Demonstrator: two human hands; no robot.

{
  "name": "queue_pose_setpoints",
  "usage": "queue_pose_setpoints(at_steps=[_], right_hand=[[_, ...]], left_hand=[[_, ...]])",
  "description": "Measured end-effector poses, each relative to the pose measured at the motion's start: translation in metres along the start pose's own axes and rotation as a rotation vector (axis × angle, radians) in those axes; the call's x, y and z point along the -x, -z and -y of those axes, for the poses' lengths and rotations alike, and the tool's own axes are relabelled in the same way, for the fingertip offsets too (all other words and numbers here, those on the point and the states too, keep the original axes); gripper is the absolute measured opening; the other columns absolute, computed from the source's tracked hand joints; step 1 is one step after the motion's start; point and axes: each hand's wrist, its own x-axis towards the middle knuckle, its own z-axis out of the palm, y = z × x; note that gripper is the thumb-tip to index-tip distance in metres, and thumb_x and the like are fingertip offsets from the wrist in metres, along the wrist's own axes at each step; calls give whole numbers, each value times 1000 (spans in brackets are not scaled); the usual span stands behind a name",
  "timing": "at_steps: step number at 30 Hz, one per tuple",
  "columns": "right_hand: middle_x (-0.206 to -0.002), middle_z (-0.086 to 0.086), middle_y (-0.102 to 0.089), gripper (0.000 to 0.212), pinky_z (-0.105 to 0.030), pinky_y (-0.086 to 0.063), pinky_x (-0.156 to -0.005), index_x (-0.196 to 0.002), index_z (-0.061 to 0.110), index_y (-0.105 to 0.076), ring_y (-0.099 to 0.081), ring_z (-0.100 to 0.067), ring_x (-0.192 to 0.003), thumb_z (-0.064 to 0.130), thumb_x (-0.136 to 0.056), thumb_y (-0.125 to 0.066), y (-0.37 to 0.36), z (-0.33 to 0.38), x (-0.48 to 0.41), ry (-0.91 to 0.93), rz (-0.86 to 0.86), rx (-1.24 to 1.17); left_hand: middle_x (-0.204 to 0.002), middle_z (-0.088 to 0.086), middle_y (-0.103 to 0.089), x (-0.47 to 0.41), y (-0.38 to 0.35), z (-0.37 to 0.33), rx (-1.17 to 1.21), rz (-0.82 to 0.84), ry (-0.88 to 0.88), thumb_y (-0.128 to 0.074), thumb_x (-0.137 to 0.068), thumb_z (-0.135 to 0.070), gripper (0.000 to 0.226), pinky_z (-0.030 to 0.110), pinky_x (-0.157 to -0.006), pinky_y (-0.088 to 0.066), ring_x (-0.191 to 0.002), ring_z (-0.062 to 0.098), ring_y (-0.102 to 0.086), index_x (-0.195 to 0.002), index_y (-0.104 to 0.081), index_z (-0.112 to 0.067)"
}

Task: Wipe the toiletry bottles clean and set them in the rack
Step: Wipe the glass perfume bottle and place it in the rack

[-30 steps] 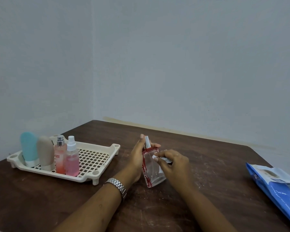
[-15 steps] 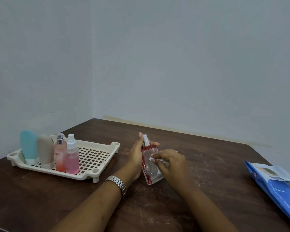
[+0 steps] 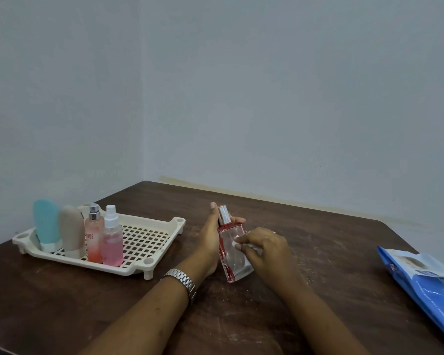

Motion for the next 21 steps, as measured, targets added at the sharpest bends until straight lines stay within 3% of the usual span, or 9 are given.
queue_pose_setpoints(at_steps=[5,8,11,14,18,21], right_hand=[[-88,7,-68,12,-11,-37,-67,-93,20,-73,-57,-5,-80,17,-81,-70,-6,11,2,123,61,74],[-89,7,-67,12,-9,-36,-68,-93,21,-73,-54,-4,-79,20,-82,-69,-2,8,4,167,141,75],[-87,12,-65,11,-9,-33,-67,-92,22,-73,-48,5,-77,25,-83,-68,3,2,1,137,165,40],[-83,15,-62,10,-5,-32,-65,-90,21,-74,-47,11,-73,25,-83,-69,4,0,-1,68,84,1],[-83,10,-64,9,-6,-31,-66,-90,20,-74,-48,4,-74,21,-82,-70,-2,8,-1,81,54,30],[-90,11,-61,14,-14,-40,-68,-97,25,-73,-50,-3,-83,24,-85,-66,-4,14,1,104,145,28]], left_hand=[[-71,13,-65,-2,2,2,20,-19,-5,-23,-86,-72,83,34,-71,-51,-68,22,-62,-82,-69,-2],[-74,16,-66,-2,4,2,29,-16,3,-25,-81,-74,85,36,-74,-50,-72,25,-62,-84,-68,0],[-75,16,-66,-3,5,3,0,-26,2,-21,-86,-72,85,35,-74,-50,-71,25,-62,-85,-69,-2],[-72,15,-67,-5,5,4,-9,-25,2,-21,-86,-73,85,36,-74,-51,-69,24,-63,-83,-69,-3],[-67,13,-64,-4,2,3,14,-30,-1,-21,-88,-71,85,32,-67,-51,-65,22,-61,-82,-68,-1],[-69,13,-64,-5,3,4,30,-37,-7,-21,-86,-72,85,32,-68,-50,-67,22,-60,-81,-68,-1]])
